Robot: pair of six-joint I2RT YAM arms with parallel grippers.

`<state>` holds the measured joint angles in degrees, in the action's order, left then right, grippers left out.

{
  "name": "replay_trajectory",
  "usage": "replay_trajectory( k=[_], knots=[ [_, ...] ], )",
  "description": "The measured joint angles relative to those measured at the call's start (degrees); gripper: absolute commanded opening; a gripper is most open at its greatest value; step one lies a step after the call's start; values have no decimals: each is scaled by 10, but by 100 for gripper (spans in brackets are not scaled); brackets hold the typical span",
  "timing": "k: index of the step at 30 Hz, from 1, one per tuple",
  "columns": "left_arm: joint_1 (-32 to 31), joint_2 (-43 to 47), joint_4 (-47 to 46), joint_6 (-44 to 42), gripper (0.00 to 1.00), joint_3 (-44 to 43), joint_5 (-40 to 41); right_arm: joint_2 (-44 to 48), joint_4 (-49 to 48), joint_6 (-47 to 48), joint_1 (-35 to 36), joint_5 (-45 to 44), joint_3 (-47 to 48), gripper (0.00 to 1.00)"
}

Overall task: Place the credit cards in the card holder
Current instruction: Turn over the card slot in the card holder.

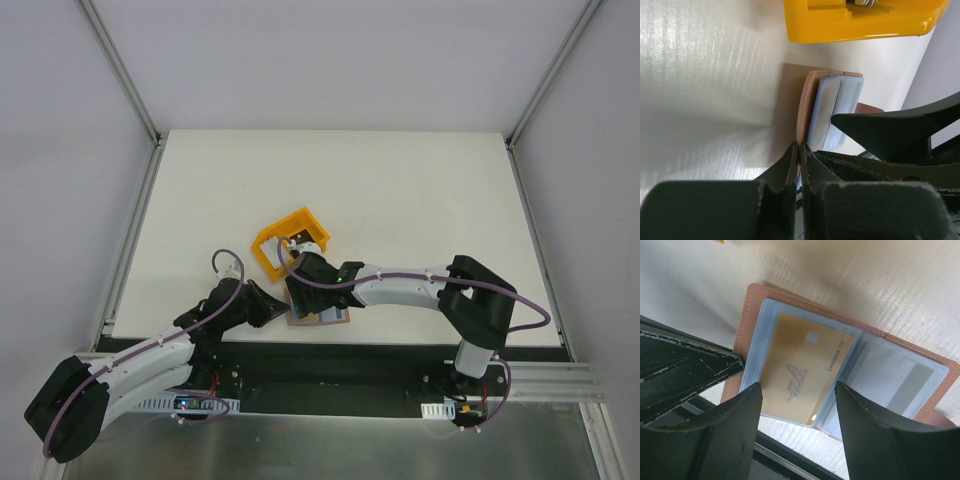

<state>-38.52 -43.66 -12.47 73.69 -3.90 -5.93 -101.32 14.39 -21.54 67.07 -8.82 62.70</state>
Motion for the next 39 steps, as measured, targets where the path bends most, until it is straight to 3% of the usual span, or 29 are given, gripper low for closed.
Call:
replay_trajectory(
  k=[18,30,39],
  knots=[
    [0,9,0,0,0,1,-2,-4,14,0,2,-23,37,68],
    [0,13,11,0,0,2,-3,-25,20,0,2,-23,39,64],
    [0,15,13,0,0,2,-4,-36,41,1,9,-35,61,69]
  ],
)
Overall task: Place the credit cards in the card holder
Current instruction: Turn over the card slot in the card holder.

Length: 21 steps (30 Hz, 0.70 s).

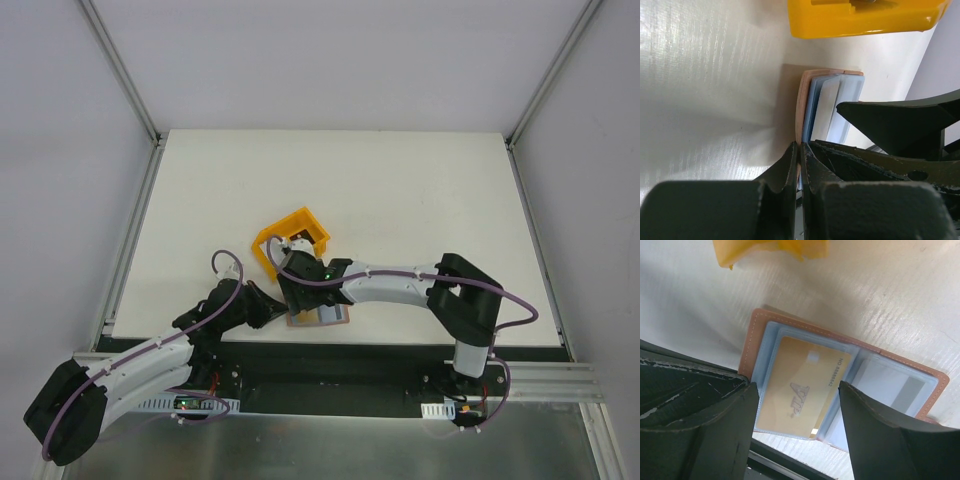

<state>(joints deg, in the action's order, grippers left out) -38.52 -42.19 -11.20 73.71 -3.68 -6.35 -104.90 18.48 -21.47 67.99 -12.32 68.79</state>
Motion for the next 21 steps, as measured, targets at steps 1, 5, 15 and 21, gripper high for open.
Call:
replay_trajectory(
  k=[1,5,15,21],
  knots=[
    [0,0,1,0,0,0,0,-3,4,0,2,-4,4,69],
    [0,4,12,0,0,0,0,-20,23,1,10,-19,24,69],
    [0,23,25,0,0,0,-2,-57,106,14,45,-102,98,68],
    [0,30,24,0,0,0,-7,-67,146,19,60,-141,125,66]
  ],
)
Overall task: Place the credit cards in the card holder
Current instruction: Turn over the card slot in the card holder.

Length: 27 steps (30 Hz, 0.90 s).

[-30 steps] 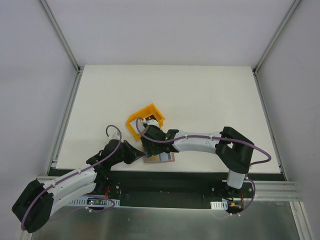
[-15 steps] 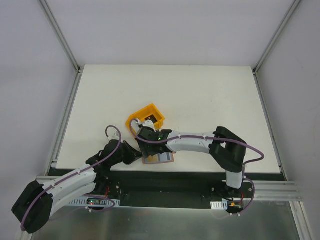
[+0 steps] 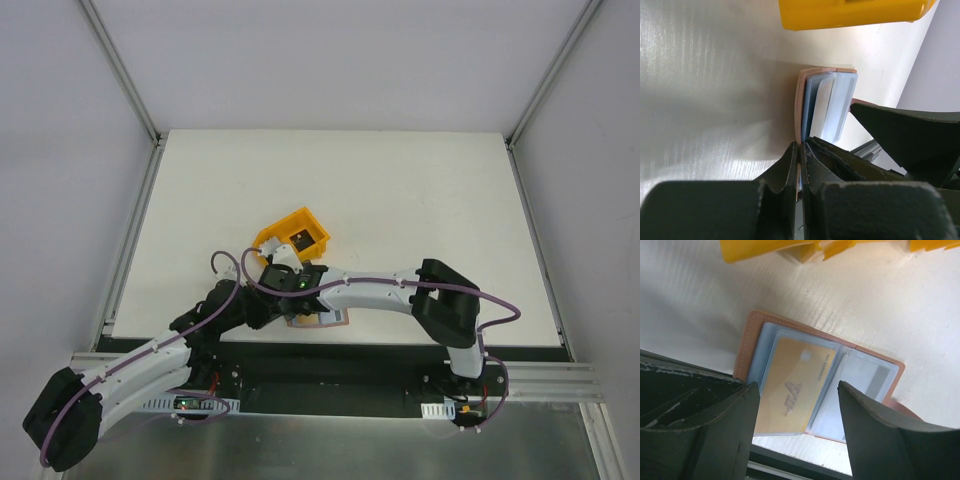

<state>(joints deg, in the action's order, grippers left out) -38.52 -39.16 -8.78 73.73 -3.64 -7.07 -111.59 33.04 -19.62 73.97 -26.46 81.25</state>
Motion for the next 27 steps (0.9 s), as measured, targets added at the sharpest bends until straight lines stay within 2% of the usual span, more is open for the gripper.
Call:
replay_trajectory(
  k=[14,27],
  knots=[
    [0,21,-3,4,0,6,0,2,28,-3,0,-35,-2,60],
    [0,21,-3,4,0,6,0,82,38,-23,-11,-50,-55,59]
  ],
)
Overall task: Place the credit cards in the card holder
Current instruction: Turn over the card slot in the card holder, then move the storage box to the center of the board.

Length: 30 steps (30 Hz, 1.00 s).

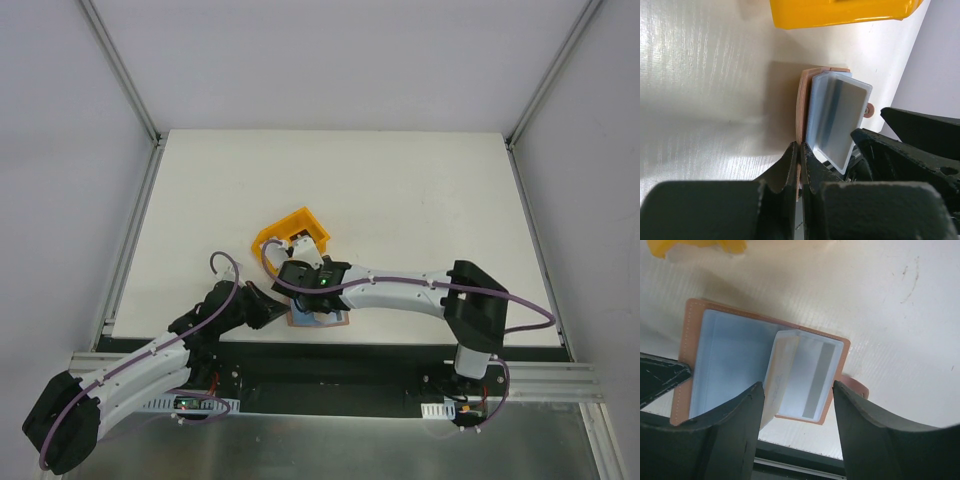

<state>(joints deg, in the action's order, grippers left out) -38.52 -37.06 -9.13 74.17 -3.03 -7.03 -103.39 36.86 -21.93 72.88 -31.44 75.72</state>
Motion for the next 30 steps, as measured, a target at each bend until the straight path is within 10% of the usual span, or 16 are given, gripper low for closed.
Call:
replay_trajectory(
  k=[17,30],
  knots=[
    [0,-31,0,0,0,0,14,121,2,-8,-79,31,-121,61],
    [0,-42,2,0,0,0,26,11,-78,134,-253,199,133,64]
  ],
)
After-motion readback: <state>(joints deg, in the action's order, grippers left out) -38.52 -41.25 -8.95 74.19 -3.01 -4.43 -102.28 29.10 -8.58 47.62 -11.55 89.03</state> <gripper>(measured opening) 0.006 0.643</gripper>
